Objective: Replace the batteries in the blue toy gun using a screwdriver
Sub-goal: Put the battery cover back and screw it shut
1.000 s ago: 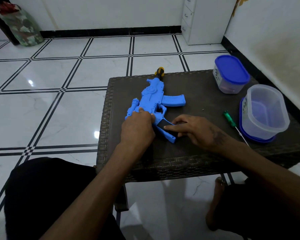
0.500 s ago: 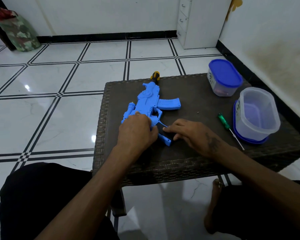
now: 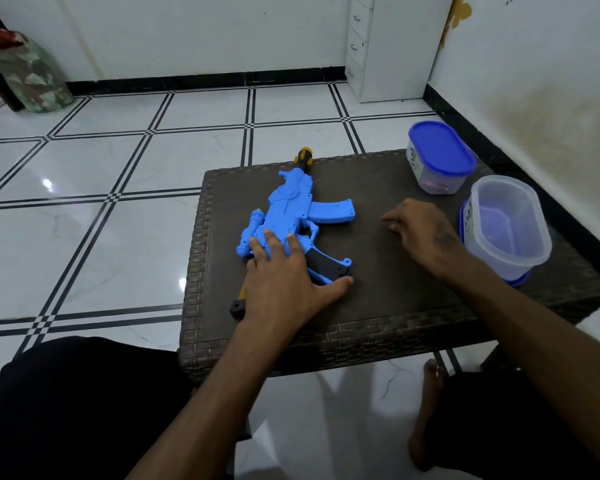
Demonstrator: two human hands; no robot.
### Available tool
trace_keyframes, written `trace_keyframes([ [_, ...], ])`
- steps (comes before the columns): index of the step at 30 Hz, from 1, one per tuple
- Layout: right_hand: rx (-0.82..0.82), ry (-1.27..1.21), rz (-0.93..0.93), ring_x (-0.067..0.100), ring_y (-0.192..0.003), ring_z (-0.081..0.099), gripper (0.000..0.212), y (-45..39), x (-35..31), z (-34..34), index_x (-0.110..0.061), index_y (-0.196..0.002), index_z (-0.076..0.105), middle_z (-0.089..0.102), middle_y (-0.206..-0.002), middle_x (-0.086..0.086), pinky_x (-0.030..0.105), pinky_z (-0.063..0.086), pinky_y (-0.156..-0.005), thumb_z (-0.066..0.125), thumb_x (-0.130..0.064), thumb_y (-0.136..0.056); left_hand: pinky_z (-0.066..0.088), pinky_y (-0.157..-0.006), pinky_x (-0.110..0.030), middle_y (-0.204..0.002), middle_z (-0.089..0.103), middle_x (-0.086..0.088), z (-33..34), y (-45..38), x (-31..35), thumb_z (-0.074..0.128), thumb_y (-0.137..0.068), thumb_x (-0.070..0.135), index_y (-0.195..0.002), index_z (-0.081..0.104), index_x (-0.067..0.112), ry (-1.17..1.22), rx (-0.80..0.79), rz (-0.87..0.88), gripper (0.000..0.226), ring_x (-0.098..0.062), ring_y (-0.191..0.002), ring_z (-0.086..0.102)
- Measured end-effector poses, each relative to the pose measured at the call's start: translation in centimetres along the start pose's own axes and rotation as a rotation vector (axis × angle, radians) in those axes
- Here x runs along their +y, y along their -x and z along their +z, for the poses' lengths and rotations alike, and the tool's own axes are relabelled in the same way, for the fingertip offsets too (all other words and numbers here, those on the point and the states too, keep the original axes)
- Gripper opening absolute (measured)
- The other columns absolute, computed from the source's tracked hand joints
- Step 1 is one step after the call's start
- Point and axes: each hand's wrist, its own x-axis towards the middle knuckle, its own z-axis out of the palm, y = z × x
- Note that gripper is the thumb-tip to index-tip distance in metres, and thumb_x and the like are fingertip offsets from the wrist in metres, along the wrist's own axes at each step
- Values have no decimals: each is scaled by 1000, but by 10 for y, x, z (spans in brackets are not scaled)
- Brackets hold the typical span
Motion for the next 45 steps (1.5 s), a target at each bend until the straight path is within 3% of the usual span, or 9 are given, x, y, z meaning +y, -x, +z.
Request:
trace_keyframes([
  [11, -28, -97, 5, 23, -112, 60, 30, -6, 6, 0, -12, -123, 67, 65, -121, 10, 28, 42, -94, 61, -6, -94, 17, -116, -56, -158, 4, -28, 12, -2, 17, 39, -75, 82, -153, 14, 6, -56, 101, -49, 112, -48, -145, 2],
  [21, 6, -91, -22, 22, -98, 60, 14, -7, 10, 5, -11, -104, 69, 64, -107, 10, 32, 48, -87, 62, -8, -93, 19, -114, -58, -158, 8, -27, 21, -3, 18, 32, -73, 82, -153, 18, 7, -54, 168, -66, 111, -47, -145, 5],
  [34, -86, 13, 0, 24, -95, 59, 13, -14, 6, 5, -10, -106, 65, 63, -105, 11, 37, 50, -87, 59, -12, -95, 16, -112, -61, -158, 8, -28, 22, -2, 22, 33, -77, 79, -152, 18, 5, -69, 148, -72, 107, -49, -145, 5],
  [45, 24, -148, -26, 21, -103, 64, 22, -8, 18, -6, -12, -111, 71, 70, -111, 8, 32, 49, -92, 63, -4, -91, 20, -114, -57, -159, 7, -25, 10, -1, 19, 33, -73, 87, -154, 15, 8, -69, 76, -60, 115, -46, -146, 5],
])
